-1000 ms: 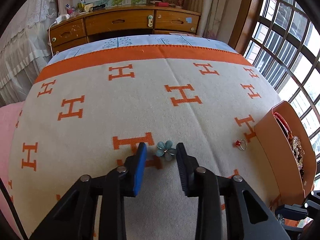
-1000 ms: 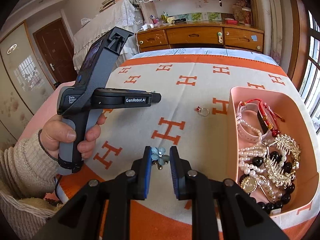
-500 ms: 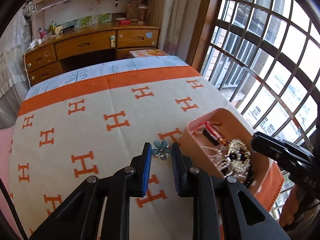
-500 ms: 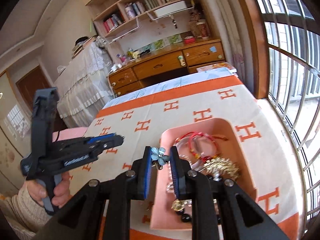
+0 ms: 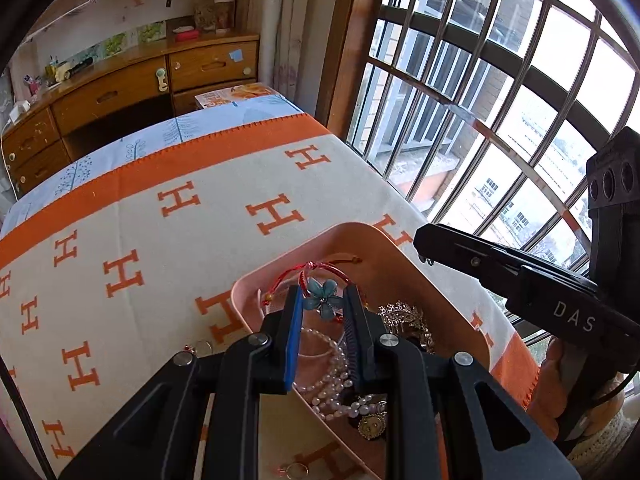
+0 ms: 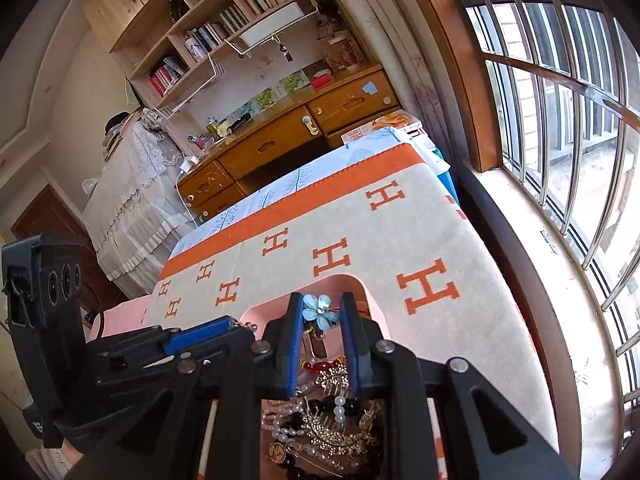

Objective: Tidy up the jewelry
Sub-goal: 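Carry the blue flower brooch into the pink tray and open the left tool, then grasp the pink-stone ring on the blanket with the left tool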

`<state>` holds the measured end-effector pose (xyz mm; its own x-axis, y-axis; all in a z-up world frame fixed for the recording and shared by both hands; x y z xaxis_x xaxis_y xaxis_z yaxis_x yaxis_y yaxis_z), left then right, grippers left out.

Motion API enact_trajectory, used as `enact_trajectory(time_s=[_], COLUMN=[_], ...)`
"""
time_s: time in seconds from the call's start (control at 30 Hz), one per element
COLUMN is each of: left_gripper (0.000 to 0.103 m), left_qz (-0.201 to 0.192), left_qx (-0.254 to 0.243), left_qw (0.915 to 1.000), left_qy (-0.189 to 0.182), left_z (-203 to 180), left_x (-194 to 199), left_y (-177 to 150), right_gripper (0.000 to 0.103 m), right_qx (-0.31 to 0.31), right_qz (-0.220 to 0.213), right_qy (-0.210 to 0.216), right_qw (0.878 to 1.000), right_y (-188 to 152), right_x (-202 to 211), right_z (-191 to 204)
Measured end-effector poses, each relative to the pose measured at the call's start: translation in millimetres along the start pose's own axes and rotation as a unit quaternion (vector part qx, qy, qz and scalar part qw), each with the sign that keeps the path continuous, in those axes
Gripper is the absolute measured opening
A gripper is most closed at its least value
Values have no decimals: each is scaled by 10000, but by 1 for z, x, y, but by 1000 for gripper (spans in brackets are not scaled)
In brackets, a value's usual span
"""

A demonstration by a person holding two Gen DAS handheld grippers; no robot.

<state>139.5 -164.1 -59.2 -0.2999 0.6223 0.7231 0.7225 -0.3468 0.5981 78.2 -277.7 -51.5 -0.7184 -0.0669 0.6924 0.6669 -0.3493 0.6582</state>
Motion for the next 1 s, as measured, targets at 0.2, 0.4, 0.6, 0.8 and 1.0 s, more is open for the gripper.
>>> enact_trajectory(time_s=[0.2, 0.4, 0.6, 0.8, 1.0], left_gripper=[23, 47, 47, 47, 47], left_qz=[-9, -159, -337, -399, -569], left_qx=[-60, -69, 127, 369, 554], left_qw=[9998, 9993, 9988, 9973, 9948], left_qy=[198, 320, 330, 496, 632], left_z=[-2, 1, 9, 28, 47], left_x=[-6, 5, 27, 56, 91], left_y=[-4, -7, -13, -24, -44], right_gripper=[21, 25, 25, 25, 25], right_qx=[5, 1, 97, 327, 884], right_qz=[165, 190, 83, 14, 17], right_qy=[185, 292, 278, 402, 482], right_qw=[9997, 9994, 9995, 9987, 9949], right_y=[4, 7, 5, -6, -31], right_x=[-9, -11, 1, 19, 35], right_z=[1, 6, 11, 25, 55])
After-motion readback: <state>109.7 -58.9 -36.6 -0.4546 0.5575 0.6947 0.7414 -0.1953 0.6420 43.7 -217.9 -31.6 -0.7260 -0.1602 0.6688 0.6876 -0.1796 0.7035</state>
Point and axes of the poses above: each gripper's, at about its wrist camera, not at the fingertips, and x roughly against the way its jaws point, z to its left, y to its top, the point moved 2 cm from there along -x, roughly the way its jaws point, and after that the axes turned 14 degrees about -y, right-handed, at the moved point
